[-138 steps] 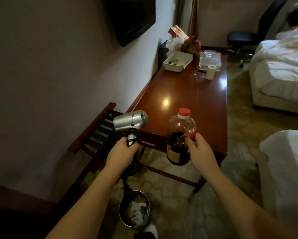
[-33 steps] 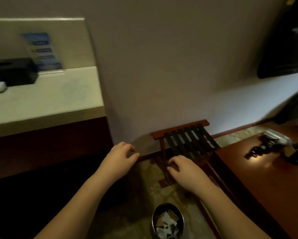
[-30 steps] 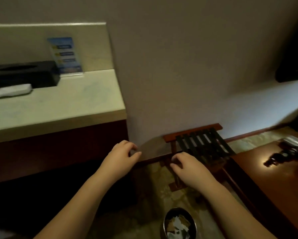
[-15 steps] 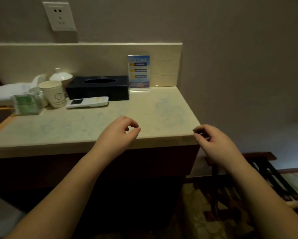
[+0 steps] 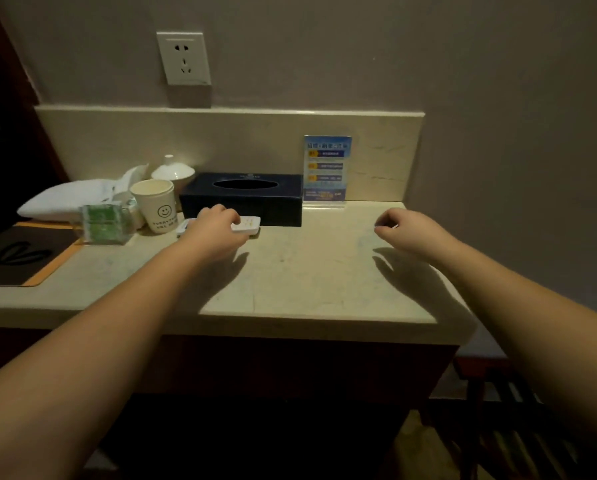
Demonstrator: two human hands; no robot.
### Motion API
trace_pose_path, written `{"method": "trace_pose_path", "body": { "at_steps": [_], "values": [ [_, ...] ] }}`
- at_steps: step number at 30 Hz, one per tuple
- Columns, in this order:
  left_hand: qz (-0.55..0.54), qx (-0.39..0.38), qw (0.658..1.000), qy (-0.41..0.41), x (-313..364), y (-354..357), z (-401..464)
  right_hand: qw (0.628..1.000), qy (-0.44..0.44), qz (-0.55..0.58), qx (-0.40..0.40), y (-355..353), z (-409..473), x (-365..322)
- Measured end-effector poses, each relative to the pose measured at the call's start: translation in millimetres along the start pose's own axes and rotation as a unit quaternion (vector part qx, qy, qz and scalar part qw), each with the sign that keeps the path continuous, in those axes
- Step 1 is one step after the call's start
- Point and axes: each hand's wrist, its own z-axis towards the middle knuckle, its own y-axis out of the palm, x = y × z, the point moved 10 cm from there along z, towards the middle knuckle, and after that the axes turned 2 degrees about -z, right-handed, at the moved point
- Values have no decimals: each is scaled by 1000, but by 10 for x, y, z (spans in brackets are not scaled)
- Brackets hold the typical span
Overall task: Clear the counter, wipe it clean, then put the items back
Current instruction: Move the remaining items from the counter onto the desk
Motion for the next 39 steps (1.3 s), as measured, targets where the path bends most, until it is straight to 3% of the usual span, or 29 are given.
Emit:
{"method": "trace_pose_path", "body": {
  "at_steps": [7,13,20,29,34,39],
  "values": [
    [64,-34,997,-3,-178,142,395,994,52,95,-15,182,951,148],
    [123,-54,991,16,-292,205,549,968,52,244,-4,422,1471,87],
    [118,-53,991,32,-274,192,603,972,39,232,25,486,1667,-25],
    [64,-117,990,42,-298,241,423,978,62,201,3,525,1561,9],
    [25,-84,995,36,-277,172,306,971,80,225,26,408,1302,37],
    [-120,-13,993,17,-151,-104,51,957,86,275,33,192,846,44]
  ]
}}
